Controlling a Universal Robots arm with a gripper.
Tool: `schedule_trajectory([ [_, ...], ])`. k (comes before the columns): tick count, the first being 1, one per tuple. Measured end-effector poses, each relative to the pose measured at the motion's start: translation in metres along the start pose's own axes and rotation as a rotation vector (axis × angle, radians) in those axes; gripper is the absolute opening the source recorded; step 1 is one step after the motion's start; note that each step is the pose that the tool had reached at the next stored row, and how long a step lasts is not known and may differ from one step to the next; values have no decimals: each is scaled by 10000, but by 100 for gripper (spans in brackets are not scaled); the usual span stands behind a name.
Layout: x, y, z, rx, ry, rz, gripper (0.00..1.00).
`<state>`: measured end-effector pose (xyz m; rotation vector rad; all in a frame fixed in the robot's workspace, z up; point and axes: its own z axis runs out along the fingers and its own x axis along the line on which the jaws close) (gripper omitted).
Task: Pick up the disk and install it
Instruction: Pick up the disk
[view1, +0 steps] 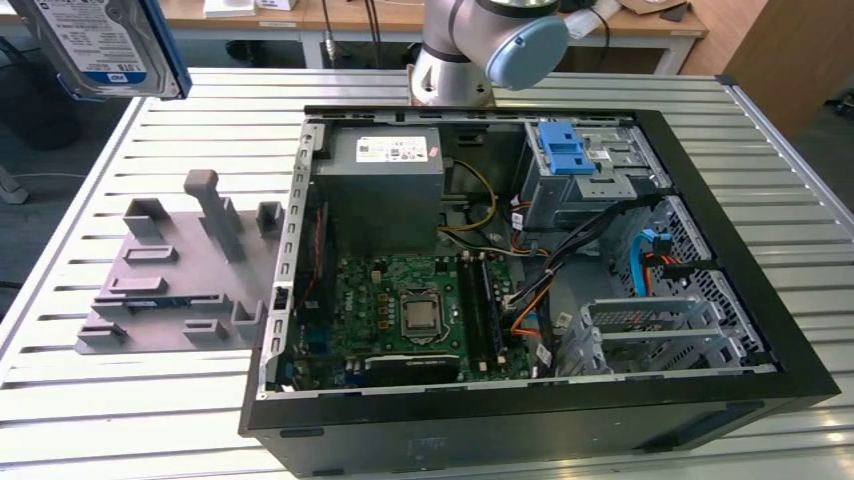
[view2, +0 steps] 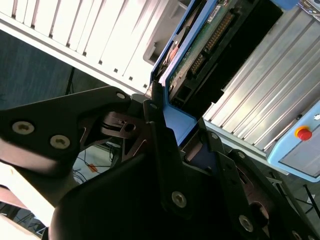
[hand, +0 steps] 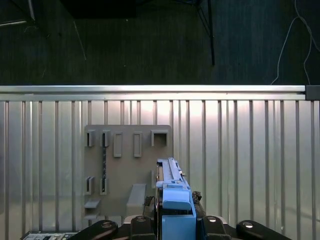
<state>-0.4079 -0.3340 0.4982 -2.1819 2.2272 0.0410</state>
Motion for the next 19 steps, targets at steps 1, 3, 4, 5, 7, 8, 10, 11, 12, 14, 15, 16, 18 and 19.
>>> schedule_trajectory([
  [1,0,-5,0,-1,-3,0,37],
  [3,1,-14,0,0,-10,0,37],
  [4,1,-19,0,0,-14,-1,37],
  [5,1,-23,0,0,-17,0,37],
  [7,2,-30,0,-1,-20,0,37],
  [8,2,-34,0,-1,-21,0,37],
  [10,3,-42,0,-1,-24,0,37],
  [11,3,-47,0,-1,-27,0,37],
  [12,3,-50,0,0,-29,0,37],
  [14,3,-57,0,-1,-32,0,37],
  [15,4,-61,0,0,-35,0,37],
  [16,4,-65,0,-1,-36,0,37],
  [18,5,-75,0,0,-39,0,37],
  [19,6,-81,0,-1,-40,-1,37],
])
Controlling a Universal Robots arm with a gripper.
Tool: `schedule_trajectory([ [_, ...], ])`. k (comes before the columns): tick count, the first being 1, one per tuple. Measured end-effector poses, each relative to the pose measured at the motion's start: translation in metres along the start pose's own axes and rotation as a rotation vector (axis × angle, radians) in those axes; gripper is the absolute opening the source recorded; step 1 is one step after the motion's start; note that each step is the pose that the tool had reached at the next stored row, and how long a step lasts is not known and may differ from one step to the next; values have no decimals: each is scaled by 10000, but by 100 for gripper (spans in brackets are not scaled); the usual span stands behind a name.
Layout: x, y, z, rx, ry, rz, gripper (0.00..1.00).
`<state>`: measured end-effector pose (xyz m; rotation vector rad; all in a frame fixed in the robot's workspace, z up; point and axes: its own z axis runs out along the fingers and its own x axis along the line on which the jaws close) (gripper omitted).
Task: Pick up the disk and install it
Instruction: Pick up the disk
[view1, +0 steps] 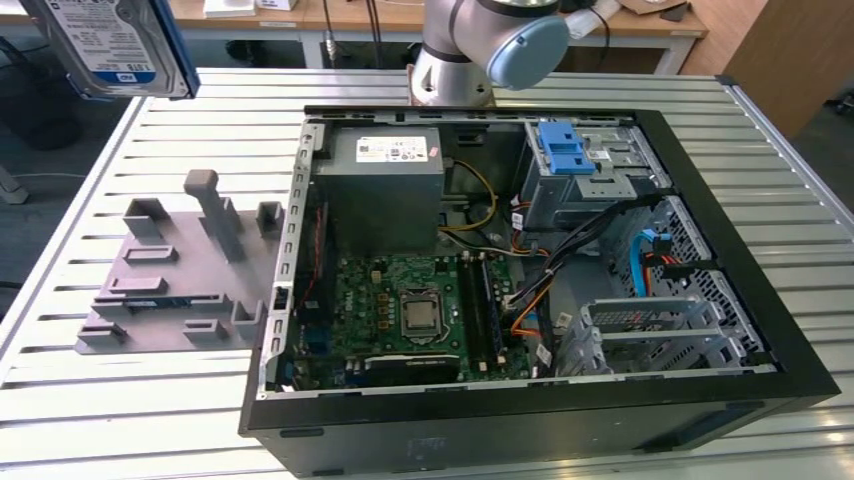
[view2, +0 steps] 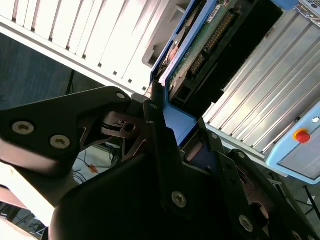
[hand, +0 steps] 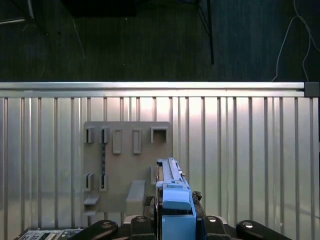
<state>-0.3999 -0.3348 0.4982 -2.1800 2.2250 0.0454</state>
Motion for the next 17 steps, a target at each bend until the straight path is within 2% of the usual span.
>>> schedule_trajectory([
  [9,31,-118,-2,-3,-9,1,37],
  [17,107,-202,-5,-4,-9,1,37],
])
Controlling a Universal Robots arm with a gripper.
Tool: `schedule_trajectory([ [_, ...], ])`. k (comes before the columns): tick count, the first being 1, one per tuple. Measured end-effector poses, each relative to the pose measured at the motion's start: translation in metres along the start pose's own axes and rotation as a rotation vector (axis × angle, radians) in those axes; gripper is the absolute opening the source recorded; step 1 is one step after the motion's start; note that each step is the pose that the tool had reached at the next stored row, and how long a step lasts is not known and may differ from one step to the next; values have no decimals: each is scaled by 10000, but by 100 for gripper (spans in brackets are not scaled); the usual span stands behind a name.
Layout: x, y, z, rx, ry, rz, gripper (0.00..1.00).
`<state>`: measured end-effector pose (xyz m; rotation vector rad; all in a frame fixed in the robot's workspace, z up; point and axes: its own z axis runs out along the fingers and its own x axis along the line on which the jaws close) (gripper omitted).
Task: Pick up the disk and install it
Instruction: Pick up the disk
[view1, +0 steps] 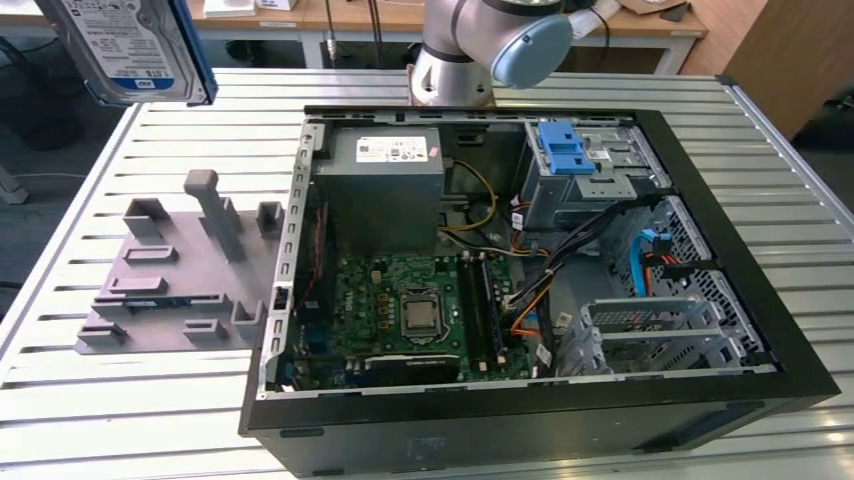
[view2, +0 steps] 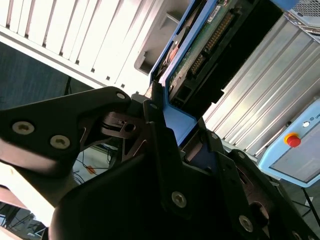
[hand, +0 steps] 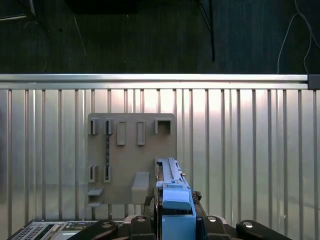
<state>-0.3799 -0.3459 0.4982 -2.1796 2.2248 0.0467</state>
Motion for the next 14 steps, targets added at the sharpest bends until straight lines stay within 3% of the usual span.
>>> schedule_trajectory([
  [14,57,-163,-3,0,0,0,37],
])
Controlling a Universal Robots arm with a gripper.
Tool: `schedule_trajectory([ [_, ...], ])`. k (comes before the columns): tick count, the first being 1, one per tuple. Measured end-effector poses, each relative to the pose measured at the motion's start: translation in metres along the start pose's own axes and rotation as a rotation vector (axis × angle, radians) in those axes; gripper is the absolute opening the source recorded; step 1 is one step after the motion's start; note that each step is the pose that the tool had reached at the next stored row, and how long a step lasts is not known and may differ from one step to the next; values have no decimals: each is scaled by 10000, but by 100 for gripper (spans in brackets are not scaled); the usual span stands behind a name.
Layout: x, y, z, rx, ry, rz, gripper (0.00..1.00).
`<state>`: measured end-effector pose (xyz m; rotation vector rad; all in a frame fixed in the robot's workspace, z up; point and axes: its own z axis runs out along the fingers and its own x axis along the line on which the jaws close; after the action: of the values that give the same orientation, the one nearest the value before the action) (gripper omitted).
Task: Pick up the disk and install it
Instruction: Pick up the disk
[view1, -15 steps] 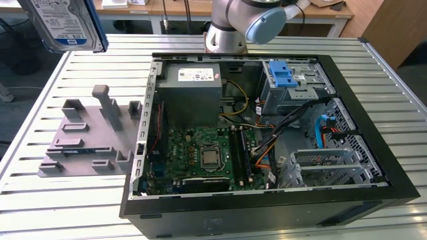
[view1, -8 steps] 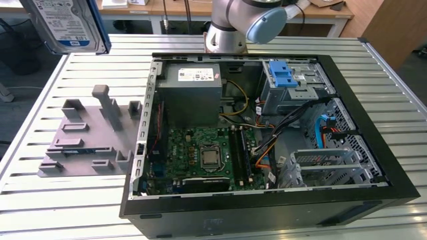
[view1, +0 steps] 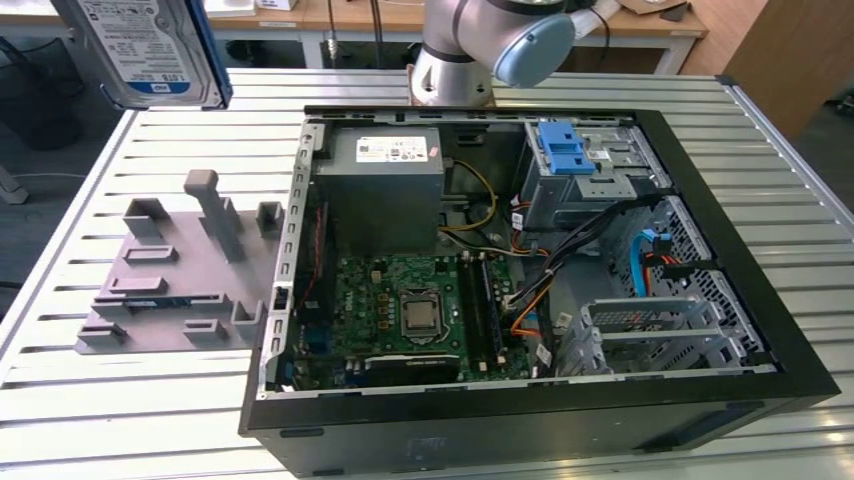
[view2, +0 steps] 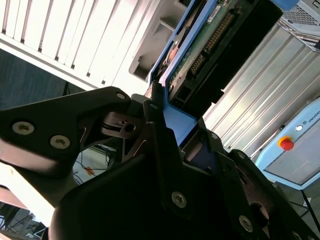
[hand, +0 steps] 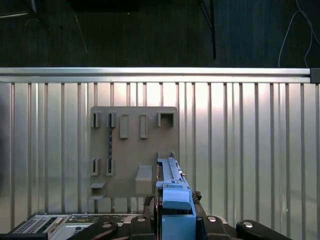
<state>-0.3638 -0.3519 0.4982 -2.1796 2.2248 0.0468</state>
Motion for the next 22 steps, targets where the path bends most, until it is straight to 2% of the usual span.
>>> schedule_trajectory([
  [11,41,-167,-2,0,-2,0,37],
  [22,175,-279,-8,-10,-1,2,37],
])
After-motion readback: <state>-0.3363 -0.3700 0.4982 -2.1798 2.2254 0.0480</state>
